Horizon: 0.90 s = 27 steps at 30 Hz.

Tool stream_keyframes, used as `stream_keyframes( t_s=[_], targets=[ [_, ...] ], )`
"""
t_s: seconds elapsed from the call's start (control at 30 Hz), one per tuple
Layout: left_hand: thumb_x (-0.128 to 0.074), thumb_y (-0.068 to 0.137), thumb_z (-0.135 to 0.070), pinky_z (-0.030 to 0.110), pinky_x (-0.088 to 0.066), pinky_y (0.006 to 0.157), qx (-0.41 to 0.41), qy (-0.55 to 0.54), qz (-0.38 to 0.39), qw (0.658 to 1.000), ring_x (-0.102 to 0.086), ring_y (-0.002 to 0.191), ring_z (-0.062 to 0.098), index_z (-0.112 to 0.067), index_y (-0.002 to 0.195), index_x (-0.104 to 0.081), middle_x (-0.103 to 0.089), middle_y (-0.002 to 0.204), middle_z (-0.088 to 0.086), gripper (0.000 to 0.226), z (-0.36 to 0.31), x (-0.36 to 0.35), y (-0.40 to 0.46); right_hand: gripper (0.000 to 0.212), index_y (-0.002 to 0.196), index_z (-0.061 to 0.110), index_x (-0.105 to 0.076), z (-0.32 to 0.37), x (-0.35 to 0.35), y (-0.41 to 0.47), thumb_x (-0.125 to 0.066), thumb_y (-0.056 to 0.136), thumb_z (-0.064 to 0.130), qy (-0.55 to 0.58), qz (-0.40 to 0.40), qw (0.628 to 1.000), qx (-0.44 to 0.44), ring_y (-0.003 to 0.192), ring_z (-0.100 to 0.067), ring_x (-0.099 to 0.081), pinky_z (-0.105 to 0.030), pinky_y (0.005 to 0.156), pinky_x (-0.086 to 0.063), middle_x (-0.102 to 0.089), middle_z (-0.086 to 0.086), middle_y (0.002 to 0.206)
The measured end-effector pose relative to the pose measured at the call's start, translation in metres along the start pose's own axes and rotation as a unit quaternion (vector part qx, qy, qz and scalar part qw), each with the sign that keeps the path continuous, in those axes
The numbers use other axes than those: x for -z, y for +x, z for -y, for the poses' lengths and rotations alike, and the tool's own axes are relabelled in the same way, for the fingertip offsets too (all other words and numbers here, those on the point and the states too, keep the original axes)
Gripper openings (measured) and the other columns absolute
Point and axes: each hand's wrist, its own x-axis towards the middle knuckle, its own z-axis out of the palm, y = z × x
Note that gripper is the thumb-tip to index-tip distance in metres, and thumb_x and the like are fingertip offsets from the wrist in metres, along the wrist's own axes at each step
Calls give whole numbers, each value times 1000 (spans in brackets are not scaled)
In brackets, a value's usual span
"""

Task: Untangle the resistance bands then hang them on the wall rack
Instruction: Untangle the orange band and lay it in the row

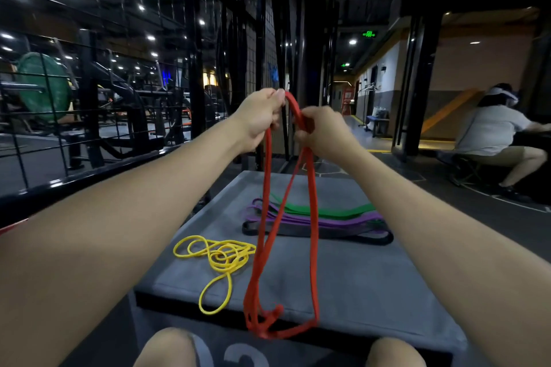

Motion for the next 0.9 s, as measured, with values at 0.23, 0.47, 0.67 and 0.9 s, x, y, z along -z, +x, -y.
stream_keyframes(
  t_s=[0.23,0.47,0.67,0.9],
  targets=[
    [-31,102,-22,22,-31,60,-18,-71,-34,997,-27,55,8,-18,74,-41,-30,63,-4,31,-13,-27,45,7,85,8,-65,-79,4,-24,-61,83,3,21,6,994,-106,77,-22,-62,-33,73,-53,-64,-7,83],
    [-32,102,-23,20,-33,55,-4,-187,-57,981,-31,50,6,-18,72,-44,-33,58,-5,32,17,-46,66,9,91,13,-70,-127,-2,-33,-65,83,12,23,7,988,-152,81,-22,-65,-35,74,-55,-69,-6,87],
    [-32,102,-23,18,-30,48,62,-182,-178,965,-29,39,2,-19,69,-42,-29,58,-4,34,93,-6,51,11,90,13,-70,-178,-55,-76,-65,81,13,-55,97,974,-198,87,-26,-64,-32,76,-48,-70,-10,86],
    [-30,102,-23,17,-24,38,139,-108,-289,941,-27,29,2,-20,67,-37,-26,58,-2,36,183,34,15,21,101,14,-69,-187,-130,-104,-67,81,16,-27,165,965,-201,98,-29,-62,-35,81,-46,-70,-12,100]
  ],
)
